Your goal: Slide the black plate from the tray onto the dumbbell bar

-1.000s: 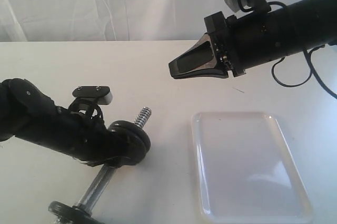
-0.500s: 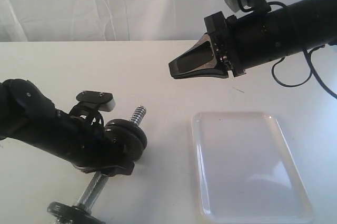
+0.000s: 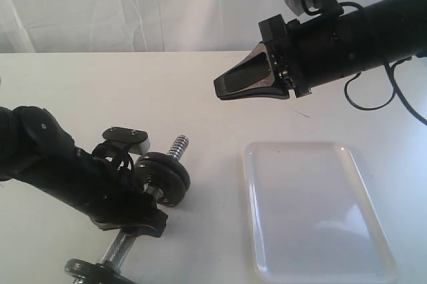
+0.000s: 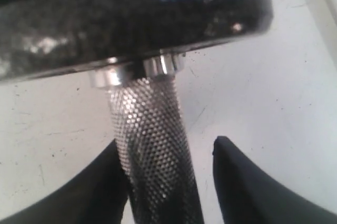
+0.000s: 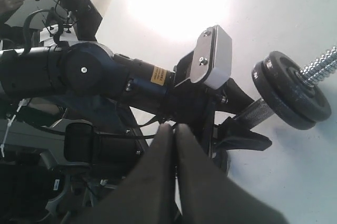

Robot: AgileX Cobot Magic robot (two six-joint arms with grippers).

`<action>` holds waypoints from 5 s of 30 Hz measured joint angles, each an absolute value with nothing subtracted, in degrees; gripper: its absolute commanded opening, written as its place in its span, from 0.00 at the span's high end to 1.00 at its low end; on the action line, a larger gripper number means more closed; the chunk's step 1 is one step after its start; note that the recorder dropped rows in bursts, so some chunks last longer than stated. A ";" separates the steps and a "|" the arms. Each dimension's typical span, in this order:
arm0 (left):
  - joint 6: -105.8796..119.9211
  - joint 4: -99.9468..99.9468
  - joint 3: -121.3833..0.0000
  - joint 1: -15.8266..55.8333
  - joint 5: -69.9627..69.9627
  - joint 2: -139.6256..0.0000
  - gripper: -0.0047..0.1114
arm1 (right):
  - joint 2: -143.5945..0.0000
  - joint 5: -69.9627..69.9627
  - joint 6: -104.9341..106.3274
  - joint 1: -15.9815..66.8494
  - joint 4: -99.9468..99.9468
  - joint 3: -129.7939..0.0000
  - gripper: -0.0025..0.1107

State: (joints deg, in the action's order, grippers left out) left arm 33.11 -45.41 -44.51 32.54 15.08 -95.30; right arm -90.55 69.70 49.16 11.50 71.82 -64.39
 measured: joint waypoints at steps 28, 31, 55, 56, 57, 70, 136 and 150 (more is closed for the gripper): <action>32.65 -51.46 -46.50 32.54 17.06 -96.90 0.96 | -86.56 69.72 49.06 11.50 71.41 -64.39 0.98; 32.65 -51.58 -47.01 32.54 17.61 -97.13 0.96 | -86.14 69.72 48.69 11.50 71.19 -64.39 0.98; 32.65 -64.03 -52.06 32.64 15.96 -98.92 0.96 | -85.79 69.72 46.05 7.61 69.87 -64.39 0.98; 32.65 -64.91 -52.09 32.64 15.53 -99.02 0.96 | -85.79 69.72 46.05 7.61 69.87 -64.39 0.98; 32.65 -65.46 -52.09 32.64 14.96 -99.07 0.96 | -85.79 69.72 46.05 7.61 69.87 -64.39 0.98; 31.27 -66.76 -52.19 32.64 13.01 -99.16 0.96 | -85.79 69.72 46.05 7.61 69.87 -64.39 0.98; 27.55 -67.98 -51.88 32.64 12.71 -101.55 0.58 | -84.00 69.82 46.05 7.61 69.46 -64.39 0.98; 27.90 -70.39 -53.12 32.64 14.09 -100.22 0.57 | -84.00 69.82 46.05 7.61 69.46 -64.39 0.98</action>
